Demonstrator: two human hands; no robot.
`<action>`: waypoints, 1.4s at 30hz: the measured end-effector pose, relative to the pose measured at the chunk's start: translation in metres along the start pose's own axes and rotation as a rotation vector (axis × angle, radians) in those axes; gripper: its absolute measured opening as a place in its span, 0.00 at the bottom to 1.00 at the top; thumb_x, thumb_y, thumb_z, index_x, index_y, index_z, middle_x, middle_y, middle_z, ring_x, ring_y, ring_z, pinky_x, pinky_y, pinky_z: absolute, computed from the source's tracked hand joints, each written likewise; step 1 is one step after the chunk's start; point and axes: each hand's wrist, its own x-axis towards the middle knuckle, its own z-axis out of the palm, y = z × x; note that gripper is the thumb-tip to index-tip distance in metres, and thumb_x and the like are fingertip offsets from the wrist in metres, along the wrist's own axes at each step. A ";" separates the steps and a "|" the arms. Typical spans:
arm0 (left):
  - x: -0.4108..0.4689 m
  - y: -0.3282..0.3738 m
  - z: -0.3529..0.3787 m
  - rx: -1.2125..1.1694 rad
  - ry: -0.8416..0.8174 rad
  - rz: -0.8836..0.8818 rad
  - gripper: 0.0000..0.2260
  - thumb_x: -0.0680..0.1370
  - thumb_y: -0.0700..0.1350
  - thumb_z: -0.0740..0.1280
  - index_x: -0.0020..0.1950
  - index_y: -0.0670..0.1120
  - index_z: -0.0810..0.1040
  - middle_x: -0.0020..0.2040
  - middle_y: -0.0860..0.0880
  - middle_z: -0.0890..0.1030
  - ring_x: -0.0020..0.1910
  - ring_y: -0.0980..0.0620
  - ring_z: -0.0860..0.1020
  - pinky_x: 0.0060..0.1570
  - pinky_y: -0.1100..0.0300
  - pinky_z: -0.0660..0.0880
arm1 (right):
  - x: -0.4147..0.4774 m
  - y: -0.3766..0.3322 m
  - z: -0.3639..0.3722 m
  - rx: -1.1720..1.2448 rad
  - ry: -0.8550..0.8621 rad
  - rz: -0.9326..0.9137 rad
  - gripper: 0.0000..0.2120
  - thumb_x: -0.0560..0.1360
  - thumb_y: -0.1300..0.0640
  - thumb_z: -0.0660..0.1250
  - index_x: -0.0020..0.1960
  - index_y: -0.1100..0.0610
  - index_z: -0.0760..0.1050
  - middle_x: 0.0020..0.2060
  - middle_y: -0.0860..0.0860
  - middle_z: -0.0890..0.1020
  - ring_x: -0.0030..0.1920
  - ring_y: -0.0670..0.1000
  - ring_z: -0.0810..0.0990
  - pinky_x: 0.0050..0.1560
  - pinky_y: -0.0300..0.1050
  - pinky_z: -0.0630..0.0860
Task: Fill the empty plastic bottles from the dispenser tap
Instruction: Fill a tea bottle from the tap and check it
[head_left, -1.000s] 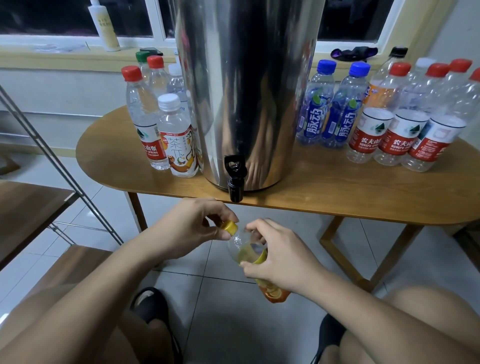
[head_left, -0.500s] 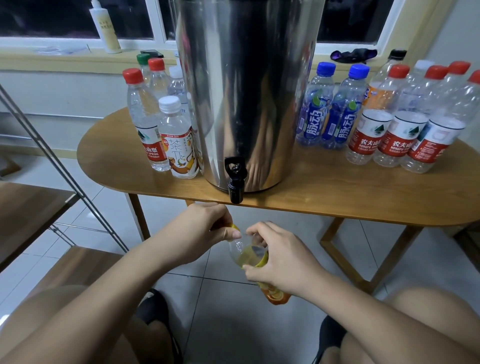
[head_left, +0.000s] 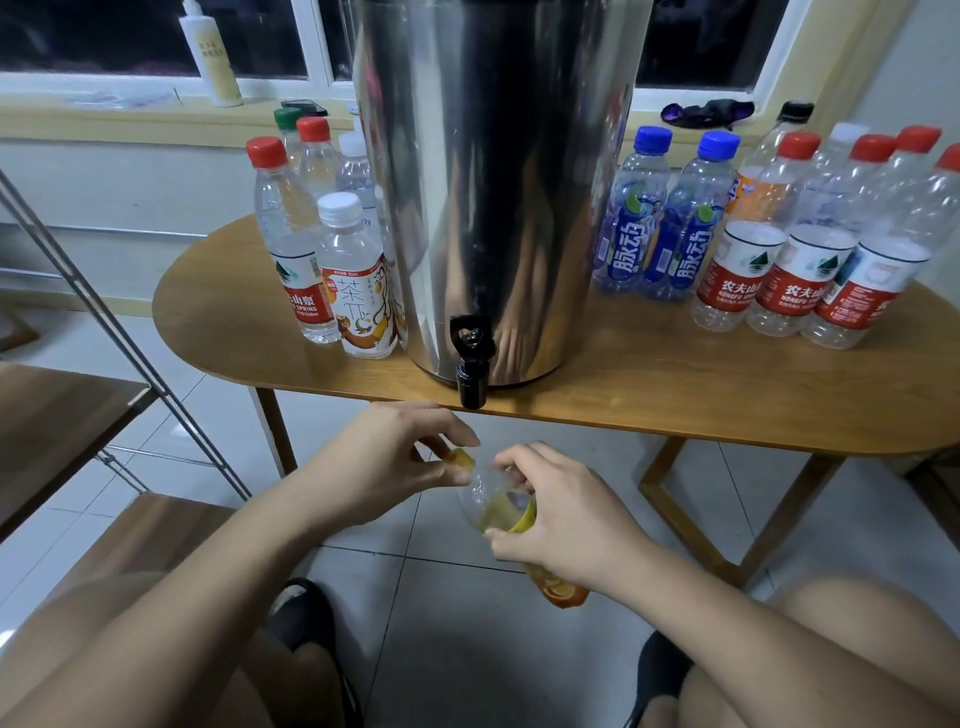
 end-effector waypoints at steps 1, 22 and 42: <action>-0.001 -0.002 -0.002 -0.035 -0.008 0.010 0.10 0.77 0.49 0.80 0.58 0.56 0.88 0.52 0.61 0.85 0.53 0.60 0.83 0.49 0.67 0.79 | 0.000 0.001 -0.001 0.004 0.007 0.004 0.33 0.69 0.38 0.78 0.71 0.41 0.72 0.59 0.37 0.76 0.57 0.42 0.80 0.56 0.45 0.83; -0.001 -0.003 -0.006 -0.101 -0.008 0.028 0.17 0.75 0.47 0.83 0.61 0.58 0.86 0.58 0.62 0.86 0.58 0.58 0.83 0.50 0.63 0.80 | 0.003 0.006 0.003 0.000 0.075 -0.026 0.32 0.67 0.39 0.78 0.66 0.41 0.70 0.59 0.37 0.75 0.58 0.44 0.77 0.57 0.49 0.82; 0.008 -0.006 0.001 0.203 0.162 -0.099 0.26 0.76 0.75 0.64 0.42 0.53 0.82 0.35 0.54 0.82 0.36 0.54 0.80 0.36 0.50 0.79 | 0.008 0.001 0.010 -0.033 0.087 -0.013 0.32 0.69 0.39 0.78 0.68 0.41 0.69 0.61 0.38 0.75 0.61 0.44 0.76 0.60 0.50 0.81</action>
